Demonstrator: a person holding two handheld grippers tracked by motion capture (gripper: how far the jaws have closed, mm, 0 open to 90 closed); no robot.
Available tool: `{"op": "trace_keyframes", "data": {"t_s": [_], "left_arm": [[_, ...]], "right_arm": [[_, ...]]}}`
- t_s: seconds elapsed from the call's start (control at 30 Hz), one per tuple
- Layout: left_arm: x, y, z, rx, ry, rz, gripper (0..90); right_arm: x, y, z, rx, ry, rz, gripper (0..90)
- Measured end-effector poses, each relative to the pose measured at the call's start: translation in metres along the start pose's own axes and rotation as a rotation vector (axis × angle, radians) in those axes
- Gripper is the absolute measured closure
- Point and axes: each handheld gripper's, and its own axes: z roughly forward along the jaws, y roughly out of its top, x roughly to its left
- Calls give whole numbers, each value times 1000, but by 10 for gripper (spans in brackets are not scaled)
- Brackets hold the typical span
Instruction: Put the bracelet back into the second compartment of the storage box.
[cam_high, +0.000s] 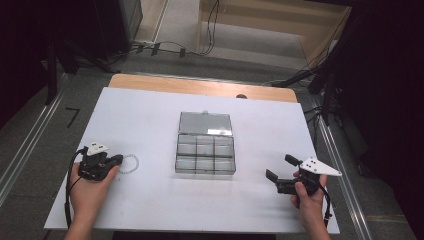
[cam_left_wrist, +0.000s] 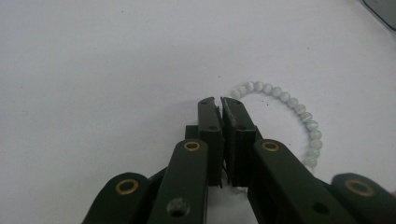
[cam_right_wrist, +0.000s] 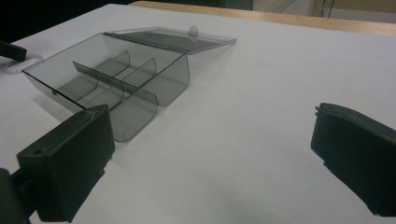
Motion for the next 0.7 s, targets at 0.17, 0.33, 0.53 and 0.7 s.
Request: {"op": "trace_keyframes", "data": {"t_s": [0.17,0.33,0.53,0.7], "left_arm": [[-1,2,-2,-2,-11,6,869],[-2,6,-7,-25,-43,-6,869],[-4,10,-14,-53,-72,-10,869],[-5,13,-19,-75,-96,-16,869]], "right_arm": [[0,0,0,-2,-1,-1,0],[-1,-1,0,-6,1,-2,0],[-1,-1,0,-5,-4,-3,0],[-1,-1,1,-4,-5,-3,0]]}}
